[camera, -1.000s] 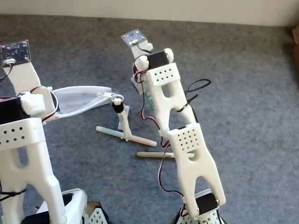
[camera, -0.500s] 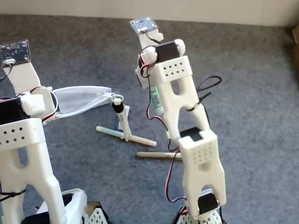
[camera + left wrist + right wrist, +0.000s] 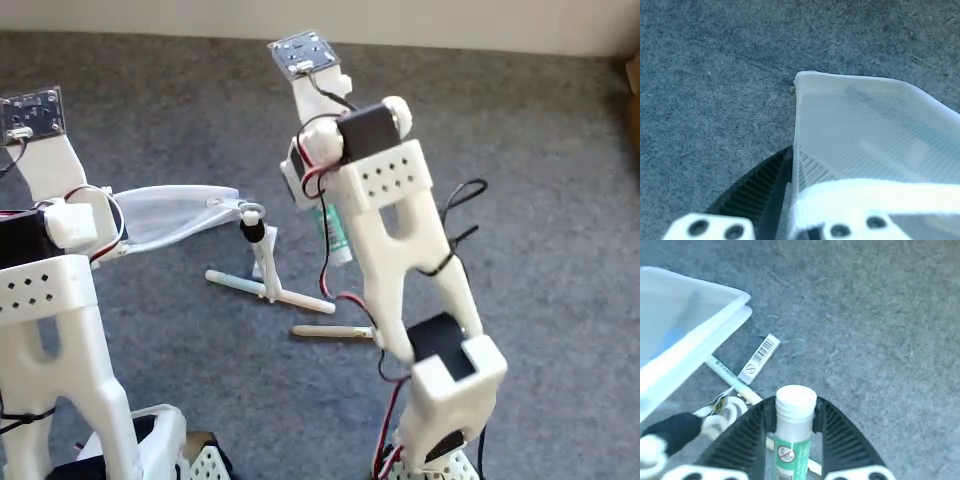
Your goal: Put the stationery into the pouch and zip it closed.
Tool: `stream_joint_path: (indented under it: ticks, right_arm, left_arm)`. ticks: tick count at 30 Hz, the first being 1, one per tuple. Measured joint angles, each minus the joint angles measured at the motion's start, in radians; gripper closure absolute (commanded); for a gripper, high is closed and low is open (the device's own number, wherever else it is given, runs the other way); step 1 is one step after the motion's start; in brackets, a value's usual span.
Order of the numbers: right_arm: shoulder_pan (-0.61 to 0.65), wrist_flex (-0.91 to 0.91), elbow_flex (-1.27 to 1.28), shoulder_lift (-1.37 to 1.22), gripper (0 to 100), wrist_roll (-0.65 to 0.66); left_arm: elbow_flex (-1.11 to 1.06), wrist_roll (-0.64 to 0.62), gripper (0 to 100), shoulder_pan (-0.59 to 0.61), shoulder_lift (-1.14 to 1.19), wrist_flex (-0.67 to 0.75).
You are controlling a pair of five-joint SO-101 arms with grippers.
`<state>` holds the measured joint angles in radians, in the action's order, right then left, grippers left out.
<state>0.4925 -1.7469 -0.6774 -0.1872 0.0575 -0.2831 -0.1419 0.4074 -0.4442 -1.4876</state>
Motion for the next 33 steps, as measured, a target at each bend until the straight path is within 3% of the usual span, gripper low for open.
stream_joint_path:
  ticks: [16,33]
  right_arm:
    - [0.138,0.0,0.173,0.358,99.3,-0.018]
    - [0.233,0.0,0.23,0.525,99.3,-0.018]
  left_arm:
    - [0.0,0.0,99,0.0,0.0,0.0]
    - [-0.006,0.0,99,0.0,0.0,0.0]
